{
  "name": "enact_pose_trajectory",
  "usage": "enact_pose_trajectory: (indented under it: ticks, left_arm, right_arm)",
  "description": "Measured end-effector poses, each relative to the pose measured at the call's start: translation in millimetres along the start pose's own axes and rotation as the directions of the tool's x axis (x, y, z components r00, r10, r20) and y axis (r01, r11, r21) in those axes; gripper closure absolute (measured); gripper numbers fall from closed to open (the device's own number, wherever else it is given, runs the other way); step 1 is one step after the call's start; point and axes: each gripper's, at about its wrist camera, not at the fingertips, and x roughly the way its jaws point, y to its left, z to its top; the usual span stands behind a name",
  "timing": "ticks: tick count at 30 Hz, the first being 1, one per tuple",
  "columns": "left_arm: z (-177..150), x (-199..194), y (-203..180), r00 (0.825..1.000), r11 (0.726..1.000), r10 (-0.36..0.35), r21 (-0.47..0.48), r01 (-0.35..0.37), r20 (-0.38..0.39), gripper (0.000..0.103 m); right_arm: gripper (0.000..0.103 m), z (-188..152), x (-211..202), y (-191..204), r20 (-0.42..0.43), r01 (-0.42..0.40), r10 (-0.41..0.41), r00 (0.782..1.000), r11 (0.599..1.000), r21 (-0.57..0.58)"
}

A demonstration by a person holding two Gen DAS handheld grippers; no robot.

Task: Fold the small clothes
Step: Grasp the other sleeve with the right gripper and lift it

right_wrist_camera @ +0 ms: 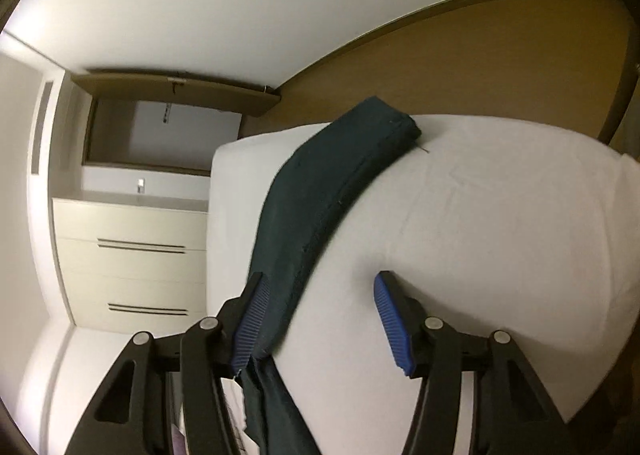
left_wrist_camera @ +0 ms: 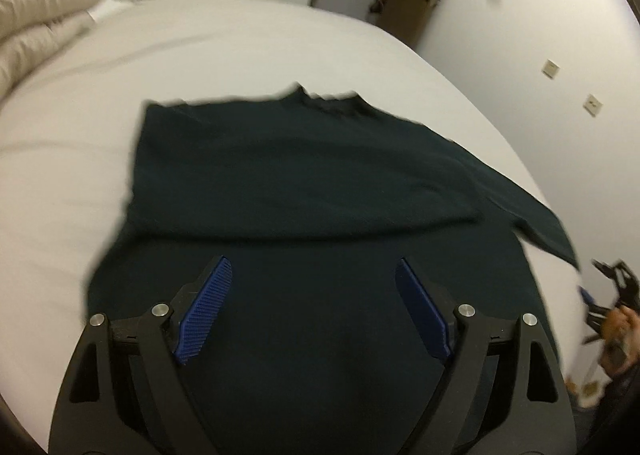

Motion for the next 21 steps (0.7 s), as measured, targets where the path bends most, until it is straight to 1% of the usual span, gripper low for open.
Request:
enact_pose_trajectory:
  ticks: [1,3,7,9,12,13,14,15,16,18,19,21]
  left_arm:
    - [-1.9,-1.3,-5.3,1.000,1.000,-0.015,0.001,0.015,-0.006,0.019]
    - [-5.6,-4.9,-16.2,1.000,1.000,-0.020,0.013,0.020,-0.011,0.019]
    - [-7.2,-7.5,-20.4,0.999,0.999,-0.046,-0.008,0.045,-0.026,0.019]
    - [-7.0,-8.9,-19.4,0.998,0.999,-0.051,-0.019,0.051,-0.030,0.019]
    - [-4.1,-11.1,-11.0,0.998,0.998,-0.051,-0.028,0.050,-0.022,0.019]
    - [-2.5,-10.4,-6.9,0.998,0.998,-0.053,-0.037,0.052,-0.020,0.019]
    - [-1.2,-10.0,-2.5,0.998,0.997,-0.057,-0.051,0.056,-0.019,0.019]
    - [0.4,-9.3,3.3,0.998,0.996,-0.060,-0.069,0.059,-0.018,0.019]
    - [2.5,-7.2,8.9,0.998,0.995,-0.063,-0.082,0.061,-0.019,0.019]
    - [4.2,-6.6,17.9,0.998,0.993,-0.064,-0.102,0.062,-0.019,0.019]
    - [5.5,-7.0,23.2,0.998,0.992,-0.065,-0.111,0.063,-0.016,0.019]
    - [11.7,-3.0,35.5,0.997,0.988,-0.071,-0.135,0.068,-0.012,0.019]
  right_arm:
    - [0.045,1.8,4.9,1.3,-0.003,-0.008,0.008,1.000,1.000,0.015]
    - [0.045,10.2,19.8,7.9,-0.020,-0.024,0.025,0.999,0.999,0.042]
    - [0.045,20.4,51.9,20.2,-0.053,-0.030,0.036,0.998,0.994,0.104]
    - [0.048,22.5,55.5,19.0,-0.043,-0.019,0.026,0.999,0.987,0.157]
    - [0.054,23.6,54.4,16.3,0.001,-0.027,0.028,1.000,0.975,0.221]
    - [0.055,23.9,52.8,15.4,0.018,-0.035,0.032,0.999,0.972,0.231]
    - [0.058,25.4,51.3,15.0,0.037,-0.042,0.034,0.999,0.972,0.232]
    - [0.064,25.4,50.5,15.0,0.054,-0.041,0.030,0.998,0.973,0.226]
    - [0.068,26.5,50.5,15.5,0.066,-0.035,0.021,0.998,0.975,0.218]
    - [0.083,27.0,51.8,15.1,0.081,-0.013,-0.003,0.997,0.981,0.196]
    - [0.086,26.8,50.4,14.6,0.085,0.002,-0.017,0.996,0.983,0.182]
    - [0.089,26.9,55.1,21.6,0.100,0.038,-0.053,0.994,0.989,0.145]
